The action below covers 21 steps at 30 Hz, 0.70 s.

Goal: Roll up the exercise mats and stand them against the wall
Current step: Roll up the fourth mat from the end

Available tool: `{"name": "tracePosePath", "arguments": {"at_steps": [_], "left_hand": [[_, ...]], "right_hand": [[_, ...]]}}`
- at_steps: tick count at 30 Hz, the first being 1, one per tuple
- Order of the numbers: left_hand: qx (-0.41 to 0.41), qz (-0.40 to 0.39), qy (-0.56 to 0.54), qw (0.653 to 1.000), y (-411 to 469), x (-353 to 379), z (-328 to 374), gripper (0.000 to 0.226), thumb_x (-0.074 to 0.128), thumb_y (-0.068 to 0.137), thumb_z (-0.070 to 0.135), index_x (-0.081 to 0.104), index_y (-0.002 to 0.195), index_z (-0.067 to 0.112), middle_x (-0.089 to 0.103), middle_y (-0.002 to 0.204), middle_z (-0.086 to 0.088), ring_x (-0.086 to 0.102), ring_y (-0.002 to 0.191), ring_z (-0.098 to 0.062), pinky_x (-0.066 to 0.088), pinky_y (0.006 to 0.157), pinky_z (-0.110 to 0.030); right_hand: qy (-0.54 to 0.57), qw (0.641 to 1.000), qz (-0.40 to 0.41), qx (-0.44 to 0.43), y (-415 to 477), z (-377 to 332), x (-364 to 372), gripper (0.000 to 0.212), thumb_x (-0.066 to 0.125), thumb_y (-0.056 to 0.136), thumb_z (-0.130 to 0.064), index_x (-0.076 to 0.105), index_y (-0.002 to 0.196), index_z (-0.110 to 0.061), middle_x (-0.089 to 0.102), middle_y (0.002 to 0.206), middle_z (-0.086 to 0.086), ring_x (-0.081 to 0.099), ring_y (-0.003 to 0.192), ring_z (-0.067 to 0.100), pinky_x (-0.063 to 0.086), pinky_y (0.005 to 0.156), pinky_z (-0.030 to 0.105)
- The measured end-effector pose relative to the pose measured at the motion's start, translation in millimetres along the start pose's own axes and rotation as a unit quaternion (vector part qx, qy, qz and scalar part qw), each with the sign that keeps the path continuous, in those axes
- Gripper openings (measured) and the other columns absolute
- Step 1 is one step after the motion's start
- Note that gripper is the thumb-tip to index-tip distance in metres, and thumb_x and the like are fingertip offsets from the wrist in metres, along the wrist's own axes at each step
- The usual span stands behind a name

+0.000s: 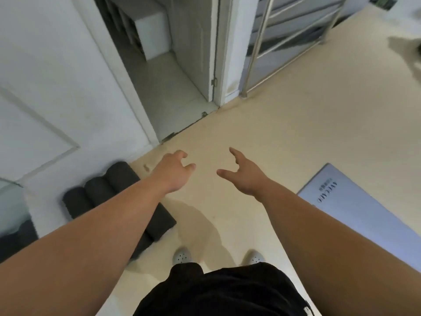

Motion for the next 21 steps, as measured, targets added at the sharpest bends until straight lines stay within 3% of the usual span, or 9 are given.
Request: {"name": "tracePosePath", "arguments": {"at_steps": [5, 10, 14, 17, 21], "left_hand": [[0.115, -0.066, 0.087, 0.987, -25, 115, 164, 0.058, 0.058, 0.097, 0.05, 0.044, 0.147, 0.026, 0.042, 0.149, -0.011, 0.053, 0.125, -0.03, 0.045, 0.104, -0.038], [0.206, -0.143, 0.138, 0.958, -86, 288, 324, 0.062, 0.062, 0.095, 0.051, 0.043, 0.147, 0.025, 0.041, 0.151, -0.012, 0.053, 0.126, -0.029, 0.041, 0.102, -0.033], [0.28, -0.224, 0.147, 0.922, -163, 418, 442, 0.063, 0.064, 0.095, 0.045, 0.042, 0.15, 0.023, 0.041, 0.15, -0.007, 0.053, 0.106, -0.019, 0.045, 0.087, -0.032], [0.314, -0.27, 0.167, 0.895, -207, 499, 511, 0.066, 0.066, 0.091, 0.051, 0.041, 0.148, 0.027, 0.043, 0.149, -0.005, 0.061, 0.108, -0.022, 0.055, 0.09, -0.039], [0.356, -0.292, 0.238, 0.855, -248, 601, 588, 0.066, 0.062, 0.093, 0.054, 0.038, 0.149, 0.029, 0.038, 0.152, -0.009, 0.055, 0.103, -0.022, 0.047, 0.084, -0.032]], "right_hand": [[0.108, 0.98, 0.138, 0.091, -106, 154, -105, 0.087, 0.069, 0.096, -0.048, 0.018, 0.165, -0.033, 0.038, 0.162, 0.01, 0.047, 0.14, 0.031, 0.043, 0.109, 0.039], [0.165, 0.948, 0.222, 0.157, -244, 328, -198, 0.087, 0.069, 0.097, -0.044, 0.017, 0.165, -0.03, 0.036, 0.165, 0.007, 0.042, 0.146, 0.029, 0.038, 0.109, 0.036], [0.188, 0.906, 0.305, 0.225, -369, 450, -264, 0.088, 0.07, 0.095, -0.046, 0.018, 0.165, -0.031, 0.034, 0.166, 0.009, 0.037, 0.15, 0.029, 0.036, 0.116, 0.042], [0.195, 0.881, 0.338, 0.267, -444, 524, -299, 0.088, 0.07, 0.096, -0.045, 0.019, 0.165, -0.029, 0.034, 0.166, 0.008, 0.038, 0.149, 0.029, 0.035, 0.116, 0.042], [0.185, 0.86, 0.355, 0.317, -507, 613, -337, 0.088, 0.069, 0.096, -0.047, 0.019, 0.165, -0.028, 0.037, 0.163, 0.011, 0.044, 0.143, 0.031, 0.038, 0.113, 0.041]]}}
Point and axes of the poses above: each hand's wrist, its own y-axis towards the middle knuckle, its own x-axis out of the palm, z = x × y, the point moved 5 cm from there along y, towards the middle knuckle
